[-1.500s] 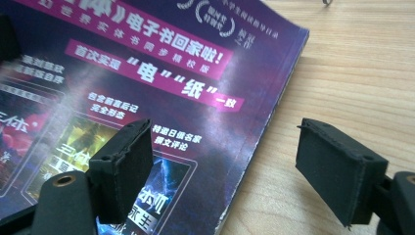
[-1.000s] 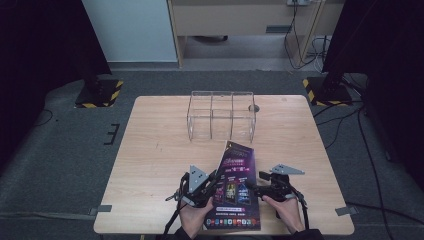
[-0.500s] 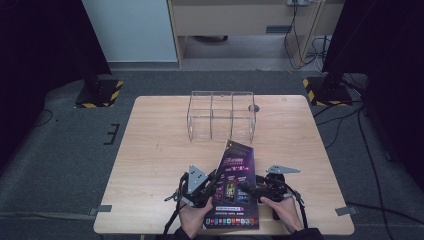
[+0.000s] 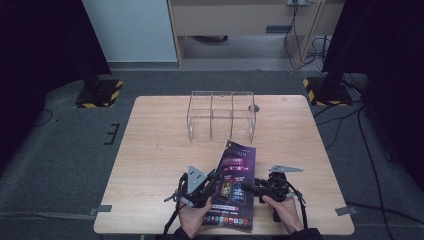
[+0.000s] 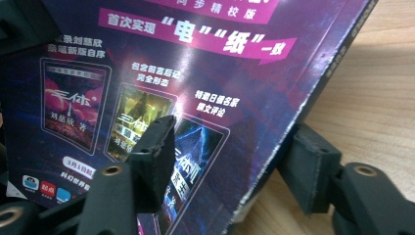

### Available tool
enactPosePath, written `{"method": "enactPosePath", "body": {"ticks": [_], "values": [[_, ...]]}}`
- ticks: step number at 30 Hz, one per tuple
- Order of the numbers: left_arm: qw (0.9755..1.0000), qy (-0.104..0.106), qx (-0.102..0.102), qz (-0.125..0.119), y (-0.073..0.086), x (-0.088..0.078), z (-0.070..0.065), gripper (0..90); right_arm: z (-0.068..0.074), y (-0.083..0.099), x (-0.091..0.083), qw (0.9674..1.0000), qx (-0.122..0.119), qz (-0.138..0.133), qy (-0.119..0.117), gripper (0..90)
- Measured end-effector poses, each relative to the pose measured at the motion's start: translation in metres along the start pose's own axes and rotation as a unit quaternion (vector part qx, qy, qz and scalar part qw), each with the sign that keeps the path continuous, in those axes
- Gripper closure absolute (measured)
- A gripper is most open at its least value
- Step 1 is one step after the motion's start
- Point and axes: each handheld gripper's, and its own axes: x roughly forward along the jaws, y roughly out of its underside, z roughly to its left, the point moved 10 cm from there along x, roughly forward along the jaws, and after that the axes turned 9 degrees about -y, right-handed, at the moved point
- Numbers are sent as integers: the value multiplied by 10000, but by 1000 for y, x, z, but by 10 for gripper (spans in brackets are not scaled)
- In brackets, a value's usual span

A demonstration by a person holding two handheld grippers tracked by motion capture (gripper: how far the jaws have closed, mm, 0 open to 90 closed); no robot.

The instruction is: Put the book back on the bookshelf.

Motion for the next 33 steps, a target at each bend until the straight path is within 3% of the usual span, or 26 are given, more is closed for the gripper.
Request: {"method": "enactPosePath", "body": {"ticks": [5, 7, 16, 28, 33], "values": [[10000, -11, -2, 42, 3, 2, 0, 847, -1, 1, -2, 9999, 36, 38, 163, 601], [10000, 6, -18, 33, 2, 1, 0, 847, -1, 0, -5, 9998, 154, -1, 138, 633], [10000, -42, 10, 59, 4, 3, 2, 847, 4, -2, -10, 9984, 550, -75, 53, 734], [9994, -313, -47, 148, 9, 8, 16, 844, 10, -10, -17, 9975, 615, -341, 92, 814], [9993, -298, -124, 195, 12, 11, 19, 824, 15, -19, -28, 9970, 577, -518, 23, 840]]}}
